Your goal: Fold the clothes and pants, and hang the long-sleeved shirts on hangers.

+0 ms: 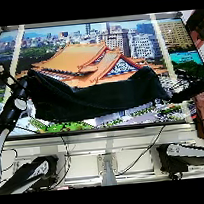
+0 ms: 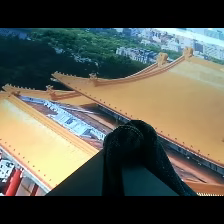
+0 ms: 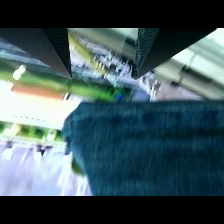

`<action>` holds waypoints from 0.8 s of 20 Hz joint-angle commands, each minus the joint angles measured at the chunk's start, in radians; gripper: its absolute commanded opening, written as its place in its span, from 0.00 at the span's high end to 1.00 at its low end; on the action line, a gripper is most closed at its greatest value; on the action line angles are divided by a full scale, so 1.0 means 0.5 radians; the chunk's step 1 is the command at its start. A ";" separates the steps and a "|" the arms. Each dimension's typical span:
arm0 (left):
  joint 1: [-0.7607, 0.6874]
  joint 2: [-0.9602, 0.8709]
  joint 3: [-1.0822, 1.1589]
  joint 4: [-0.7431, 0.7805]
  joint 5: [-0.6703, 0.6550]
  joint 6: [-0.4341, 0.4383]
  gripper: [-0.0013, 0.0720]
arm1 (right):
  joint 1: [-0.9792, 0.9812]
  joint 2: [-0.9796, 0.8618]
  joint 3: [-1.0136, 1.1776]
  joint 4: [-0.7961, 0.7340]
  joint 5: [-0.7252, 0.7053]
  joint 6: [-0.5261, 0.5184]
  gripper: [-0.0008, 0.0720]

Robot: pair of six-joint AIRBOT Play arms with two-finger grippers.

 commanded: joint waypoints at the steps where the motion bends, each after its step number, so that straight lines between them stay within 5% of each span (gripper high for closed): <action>1: -0.002 -0.002 -0.001 0.001 0.001 0.001 0.88 | 0.002 -0.001 -0.002 0.163 -0.206 -0.050 0.36; 8: -0.002 -0.002 -0.001 0.001 0.000 0.001 0.88 | 0.208 -0.027 -0.006 0.041 -0.365 -0.053 0.40; 12: -0.002 -0.002 -0.001 0.001 0.000 0.001 0.88 | 0.307 -0.040 -0.005 0.029 -0.452 -0.049 0.96; 16: -0.002 0.017 0.006 0.001 0.002 0.000 0.88 | 0.314 0.017 0.007 0.011 -0.449 0.134 0.97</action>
